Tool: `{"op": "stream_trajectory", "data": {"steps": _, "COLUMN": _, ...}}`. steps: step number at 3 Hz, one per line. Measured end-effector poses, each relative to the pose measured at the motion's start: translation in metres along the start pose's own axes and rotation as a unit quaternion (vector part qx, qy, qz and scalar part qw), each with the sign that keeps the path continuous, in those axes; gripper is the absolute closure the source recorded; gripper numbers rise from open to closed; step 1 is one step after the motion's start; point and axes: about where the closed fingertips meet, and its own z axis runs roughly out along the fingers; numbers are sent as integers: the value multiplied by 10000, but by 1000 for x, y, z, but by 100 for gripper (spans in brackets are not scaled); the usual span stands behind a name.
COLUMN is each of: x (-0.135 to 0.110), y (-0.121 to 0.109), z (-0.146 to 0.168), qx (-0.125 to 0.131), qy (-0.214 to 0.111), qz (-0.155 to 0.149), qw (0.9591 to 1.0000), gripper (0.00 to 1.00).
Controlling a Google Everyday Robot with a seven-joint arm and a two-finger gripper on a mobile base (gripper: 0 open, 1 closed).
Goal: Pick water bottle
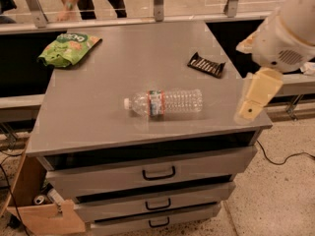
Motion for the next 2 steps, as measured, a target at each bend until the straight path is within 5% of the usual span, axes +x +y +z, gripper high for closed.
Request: {"op": "stream_trajectory", "data": {"steps": 2, "x": -73, "y": -34, "z": 89, "qx": -209, "qy": -791, "qz": -378, "qw": 9959, "gripper": 0}}
